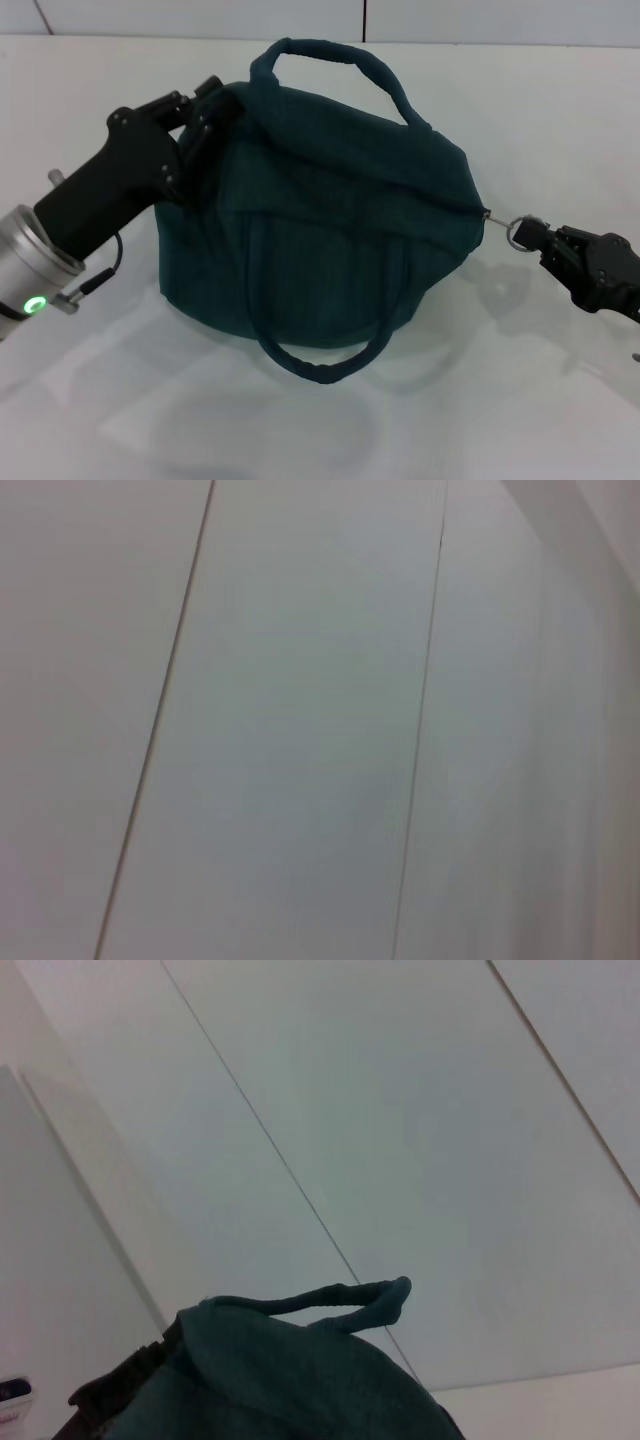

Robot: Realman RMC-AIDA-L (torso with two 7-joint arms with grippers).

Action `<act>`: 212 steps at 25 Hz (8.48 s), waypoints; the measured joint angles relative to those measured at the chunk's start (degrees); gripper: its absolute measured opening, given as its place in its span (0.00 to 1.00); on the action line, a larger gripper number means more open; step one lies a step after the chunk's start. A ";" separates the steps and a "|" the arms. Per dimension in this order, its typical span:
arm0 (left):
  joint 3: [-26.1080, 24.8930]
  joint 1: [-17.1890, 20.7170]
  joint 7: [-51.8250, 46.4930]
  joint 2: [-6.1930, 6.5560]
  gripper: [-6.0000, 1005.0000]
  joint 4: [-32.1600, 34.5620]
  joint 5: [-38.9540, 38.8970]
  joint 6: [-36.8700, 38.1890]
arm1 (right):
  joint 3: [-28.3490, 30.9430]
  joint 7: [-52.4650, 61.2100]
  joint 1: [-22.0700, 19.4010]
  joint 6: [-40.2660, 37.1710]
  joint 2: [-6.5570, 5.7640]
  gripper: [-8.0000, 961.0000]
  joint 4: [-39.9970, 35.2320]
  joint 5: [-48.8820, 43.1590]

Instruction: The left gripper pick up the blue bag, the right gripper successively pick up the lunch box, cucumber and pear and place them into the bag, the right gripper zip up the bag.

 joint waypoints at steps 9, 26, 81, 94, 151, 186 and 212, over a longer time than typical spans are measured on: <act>-0.69 1.19 -4.83 0.34 0.28 4.08 -0.80 4.14 | -0.55 -0.43 0.03 -0.21 0.07 0.02 -0.01 0.01; 7.99 3.01 -25.39 -0.13 0.59 30.47 8.02 7.97 | -0.89 -0.82 0.10 -1.64 0.16 0.02 -0.18 0.00; 22.20 -13.89 -76.61 0.49 0.13 69.70 51.93 1.55 | 1.95 -1.66 -1.49 -2.91 -0.12 0.02 0.53 0.59; 22.12 -13.59 -75.37 0.96 0.06 68.63 50.58 3.38 | 2.09 -1.69 -0.94 -0.14 -0.15 0.02 0.17 0.67; 24.90 -12.99 -76.54 -0.23 0.52 64.71 41.34 -0.05 | 2.35 -1.39 -0.68 0.57 0.34 0.02 1.43 0.28; 24.44 -13.34 -73.07 1.32 0.06 64.27 45.55 -0.44 | 1.99 -1.60 0.23 -6.20 -0.06 0.02 0.72 0.06; 14.96 -15.47 -71.04 4.91 0.05 57.47 41.66 5.65 | 1.43 -1.24 -0.89 -1.30 0.16 0.02 2.19 1.12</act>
